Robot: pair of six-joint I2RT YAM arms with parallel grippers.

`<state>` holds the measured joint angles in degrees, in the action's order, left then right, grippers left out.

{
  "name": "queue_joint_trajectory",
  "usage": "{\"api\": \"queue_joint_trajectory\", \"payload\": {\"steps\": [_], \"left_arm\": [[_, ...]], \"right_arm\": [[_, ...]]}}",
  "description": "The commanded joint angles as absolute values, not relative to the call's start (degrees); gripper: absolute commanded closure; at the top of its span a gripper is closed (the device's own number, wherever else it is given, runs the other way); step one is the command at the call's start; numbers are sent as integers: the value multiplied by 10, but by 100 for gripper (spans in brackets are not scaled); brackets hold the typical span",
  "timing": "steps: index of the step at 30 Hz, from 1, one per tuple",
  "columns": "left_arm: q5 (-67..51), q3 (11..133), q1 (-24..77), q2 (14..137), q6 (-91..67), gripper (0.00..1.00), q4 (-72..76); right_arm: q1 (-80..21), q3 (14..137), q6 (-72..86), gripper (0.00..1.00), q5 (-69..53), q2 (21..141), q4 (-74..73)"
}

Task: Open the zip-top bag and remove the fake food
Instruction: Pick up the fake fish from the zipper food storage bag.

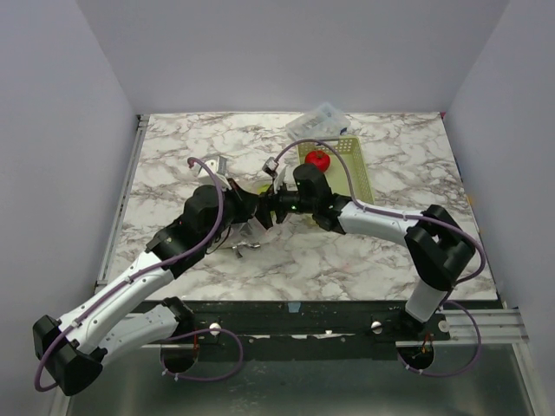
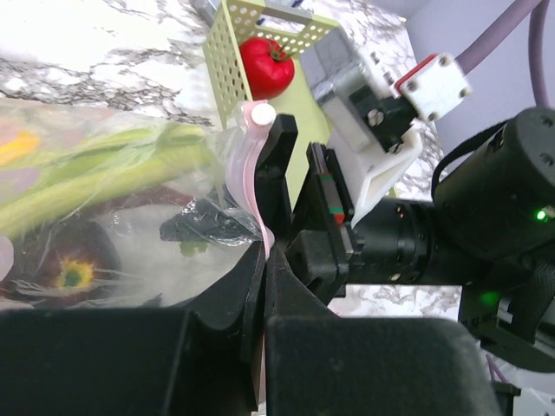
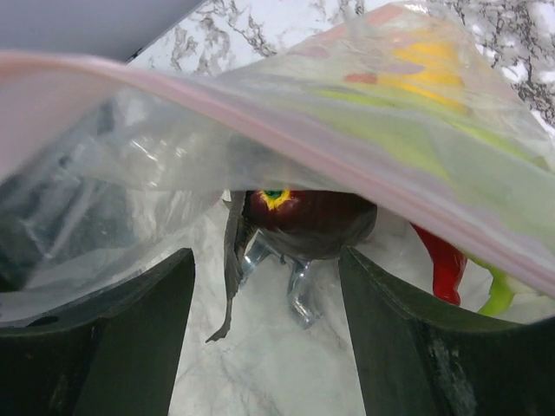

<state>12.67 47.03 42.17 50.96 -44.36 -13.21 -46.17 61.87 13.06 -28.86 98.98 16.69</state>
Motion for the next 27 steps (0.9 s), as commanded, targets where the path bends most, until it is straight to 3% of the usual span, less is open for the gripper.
{"api": "queue_joint_trajectory", "payload": {"steps": [1, 19, 22, 27], "left_arm": [[120, 466, 426, 500, -461, 100, -84], [64, 420, 419, 469, -428, 100, -41], [62, 411, 412, 446, -411, 73, -58], [35, 383, 373, 367, -368, 42, -94]], "right_arm": [[-480, 626, 175, 29, -208, 1027, 183], [-488, 686, 247, 23, -223, 1101, 173], [-487, 685, 240, 23, -224, 1102, 173], [-488, 685, 232, 23, -240, 1106, 172]]}}
